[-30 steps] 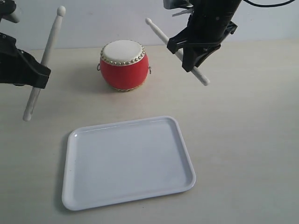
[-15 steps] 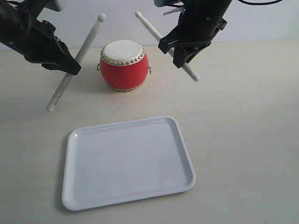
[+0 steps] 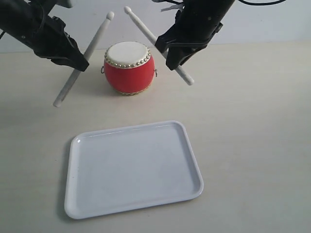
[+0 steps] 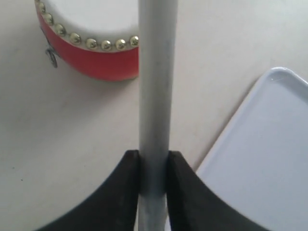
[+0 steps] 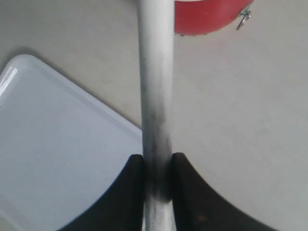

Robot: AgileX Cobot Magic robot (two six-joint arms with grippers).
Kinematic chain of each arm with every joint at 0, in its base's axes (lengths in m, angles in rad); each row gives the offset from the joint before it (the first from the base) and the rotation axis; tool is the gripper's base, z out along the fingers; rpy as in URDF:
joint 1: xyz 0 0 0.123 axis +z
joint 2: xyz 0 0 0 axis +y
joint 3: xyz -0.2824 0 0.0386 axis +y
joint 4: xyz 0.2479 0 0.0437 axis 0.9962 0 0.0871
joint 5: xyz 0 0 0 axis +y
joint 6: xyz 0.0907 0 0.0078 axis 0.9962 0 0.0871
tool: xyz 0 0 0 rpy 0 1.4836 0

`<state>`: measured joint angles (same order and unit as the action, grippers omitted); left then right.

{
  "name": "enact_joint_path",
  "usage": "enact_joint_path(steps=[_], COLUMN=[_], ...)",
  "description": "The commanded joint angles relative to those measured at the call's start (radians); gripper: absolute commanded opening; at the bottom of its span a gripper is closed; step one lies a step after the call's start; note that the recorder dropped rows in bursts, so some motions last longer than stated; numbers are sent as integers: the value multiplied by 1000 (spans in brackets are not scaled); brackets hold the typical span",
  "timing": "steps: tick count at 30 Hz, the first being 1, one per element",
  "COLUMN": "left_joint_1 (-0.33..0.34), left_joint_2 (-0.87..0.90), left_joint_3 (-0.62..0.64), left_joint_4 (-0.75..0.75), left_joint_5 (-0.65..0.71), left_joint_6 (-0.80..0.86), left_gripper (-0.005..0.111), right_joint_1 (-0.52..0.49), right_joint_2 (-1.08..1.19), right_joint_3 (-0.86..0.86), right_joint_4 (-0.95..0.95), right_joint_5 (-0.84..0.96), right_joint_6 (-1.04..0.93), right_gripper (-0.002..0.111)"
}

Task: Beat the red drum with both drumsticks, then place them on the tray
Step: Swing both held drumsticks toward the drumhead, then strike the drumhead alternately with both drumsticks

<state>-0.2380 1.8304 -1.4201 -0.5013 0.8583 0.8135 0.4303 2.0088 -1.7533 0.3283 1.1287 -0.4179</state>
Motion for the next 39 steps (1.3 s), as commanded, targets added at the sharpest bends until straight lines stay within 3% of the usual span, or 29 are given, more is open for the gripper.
enact_joint_path(steps=[1, 10, 24, 39], left_joint_1=[-4, -6, -40, -40], left_joint_2=[54, 179, 222, 306], left_joint_3=[-77, -142, -209, -277], left_joint_4=[28, 30, 98, 185], left_joint_5=[40, 71, 104, 266], left_joint_6=[-36, -91, -195, -320], left_gripper=[0, 0, 0, 0], right_joint_1=[27, 34, 34, 34], right_joint_2=[-23, 33, 80, 69], right_joint_3=[1, 1, -74, -117], right_joint_4=[-11, -253, -250, -169], right_joint_5=[2, -16, 21, 73], right_joint_6=[-15, 159, 181, 155], right_gripper=[0, 0, 0, 0])
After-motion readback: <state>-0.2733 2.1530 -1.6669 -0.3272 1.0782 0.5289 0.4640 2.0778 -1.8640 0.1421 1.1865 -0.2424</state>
